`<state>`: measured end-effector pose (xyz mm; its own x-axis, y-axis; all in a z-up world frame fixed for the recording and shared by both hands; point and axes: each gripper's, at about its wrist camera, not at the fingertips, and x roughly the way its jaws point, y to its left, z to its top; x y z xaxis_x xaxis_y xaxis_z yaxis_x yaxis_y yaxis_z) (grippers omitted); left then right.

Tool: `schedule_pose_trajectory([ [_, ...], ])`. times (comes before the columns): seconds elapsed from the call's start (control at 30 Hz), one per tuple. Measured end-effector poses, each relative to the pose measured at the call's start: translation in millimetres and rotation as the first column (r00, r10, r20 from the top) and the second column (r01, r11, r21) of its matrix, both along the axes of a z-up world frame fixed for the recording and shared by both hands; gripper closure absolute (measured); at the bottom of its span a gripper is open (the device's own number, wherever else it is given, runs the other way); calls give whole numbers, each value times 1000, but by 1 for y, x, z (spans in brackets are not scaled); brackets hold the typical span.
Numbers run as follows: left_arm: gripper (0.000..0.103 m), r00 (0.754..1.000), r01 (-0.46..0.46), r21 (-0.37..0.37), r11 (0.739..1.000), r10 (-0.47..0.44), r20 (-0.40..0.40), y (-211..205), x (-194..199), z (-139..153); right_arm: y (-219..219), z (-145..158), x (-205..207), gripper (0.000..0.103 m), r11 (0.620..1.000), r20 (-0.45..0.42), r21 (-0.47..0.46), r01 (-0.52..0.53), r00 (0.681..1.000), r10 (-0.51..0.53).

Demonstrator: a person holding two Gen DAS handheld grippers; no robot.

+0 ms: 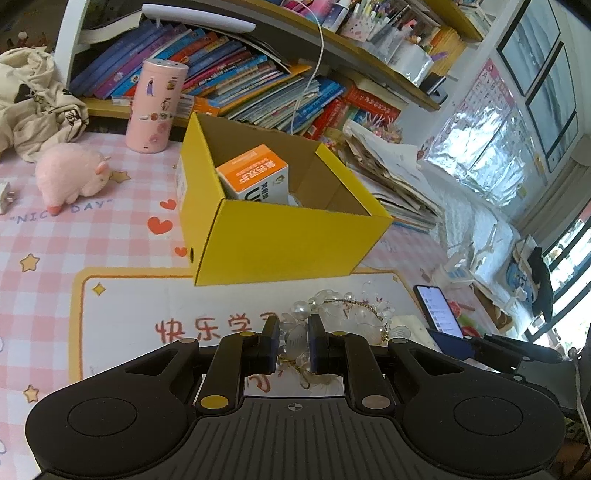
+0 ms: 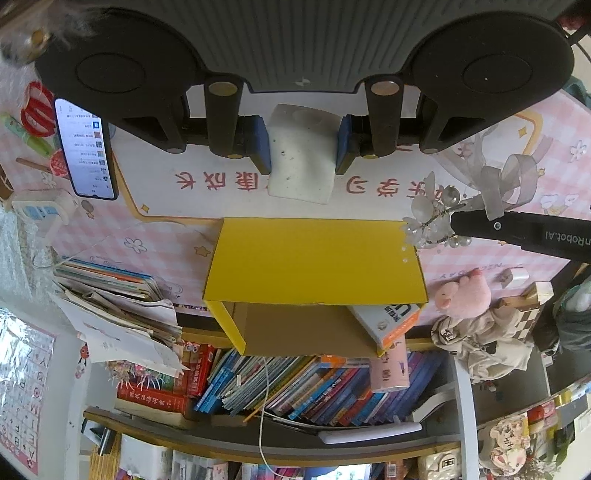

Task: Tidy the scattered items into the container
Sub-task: 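Carry the cream cube and pearl bow with both grippers over the yellow box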

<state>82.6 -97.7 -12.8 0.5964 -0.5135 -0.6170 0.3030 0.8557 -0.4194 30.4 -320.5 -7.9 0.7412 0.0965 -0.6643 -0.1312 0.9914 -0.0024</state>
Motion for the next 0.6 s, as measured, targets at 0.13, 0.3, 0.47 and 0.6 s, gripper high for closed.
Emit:
schedule_pose_trajectory([
  [0.13, 88, 1000, 0, 12, 1000, 0, -5, -14, 8, -1, -15, -4, 15, 70, 1000, -21, 20, 1, 1000, -1],
  [0.3, 88, 1000, -14, 23, 1000, 14, -24, -30, 20, -4, -31, -8, 34, 70, 999, -37, 32, -27, 999, 29],
  [0.47, 88, 1000, -25, 8, 1000, 25, -19, -48, 31, 3, -44, -4, 48, 70, 997, 13, 27, -65, 998, 65],
  [0.6, 88, 999, -30, -8, 1000, 31, 43, -61, 41, 24, -59, 14, 65, 70, 996, 114, 35, -77, 991, 73],
])
